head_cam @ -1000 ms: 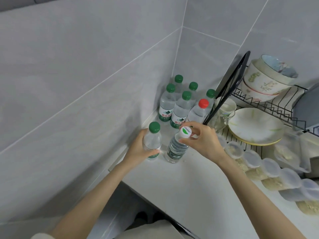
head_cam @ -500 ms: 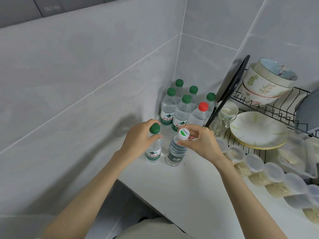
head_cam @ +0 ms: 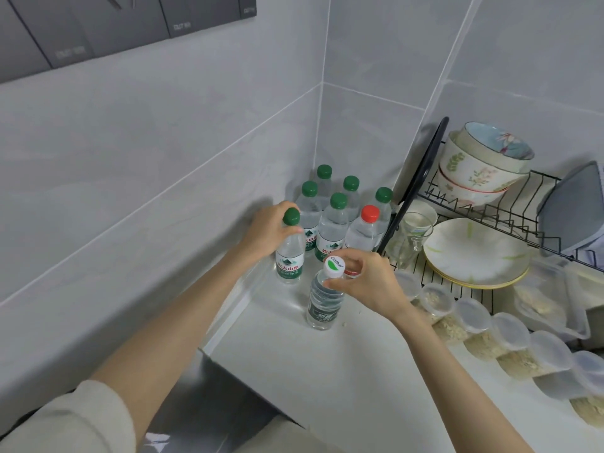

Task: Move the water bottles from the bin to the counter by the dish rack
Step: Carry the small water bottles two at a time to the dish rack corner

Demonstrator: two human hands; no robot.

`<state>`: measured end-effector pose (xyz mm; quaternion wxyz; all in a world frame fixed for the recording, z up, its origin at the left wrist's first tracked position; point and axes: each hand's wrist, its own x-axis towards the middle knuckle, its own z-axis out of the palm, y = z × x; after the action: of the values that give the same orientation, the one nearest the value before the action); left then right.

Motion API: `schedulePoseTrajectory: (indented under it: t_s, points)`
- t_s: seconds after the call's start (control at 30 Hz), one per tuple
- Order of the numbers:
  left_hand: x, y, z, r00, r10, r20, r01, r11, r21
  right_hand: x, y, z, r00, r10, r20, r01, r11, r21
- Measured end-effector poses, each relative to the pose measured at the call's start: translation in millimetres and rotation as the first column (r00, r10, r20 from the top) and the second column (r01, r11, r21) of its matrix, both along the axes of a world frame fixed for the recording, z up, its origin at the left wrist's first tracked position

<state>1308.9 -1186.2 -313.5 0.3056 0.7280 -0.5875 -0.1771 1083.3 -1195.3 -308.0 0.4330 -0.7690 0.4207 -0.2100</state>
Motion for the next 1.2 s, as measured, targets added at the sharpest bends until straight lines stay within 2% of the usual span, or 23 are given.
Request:
schedulePoseTrajectory:
  t_s: [0.3,0.8,1.0,1.2]
  points:
    - [8,-20,-9,1.0,0.001,0.027,0.002,0.995,-0.096,-3,4,-6,1.0,-0.014,0.015,0.015,0.998,-0.064]
    - [11,-22,-21,0.997,-0.034,-0.076,0.022,0.987,-0.157,40,-34,0,0.979,-0.181,0.09,0.194,0.969,-0.156]
    - [12,-22,-23,0.992,-0.03,-0.121,0.011,0.988,-0.156,49,-37,-9,0.98,-0.175,0.1,0.191,0.962,-0.193]
    - [10,-18,-22,0.995,-0.018,-0.102,0.004,0.991,-0.134,51,-39,-9,0.993,-0.089,0.084,0.102,0.979,-0.174]
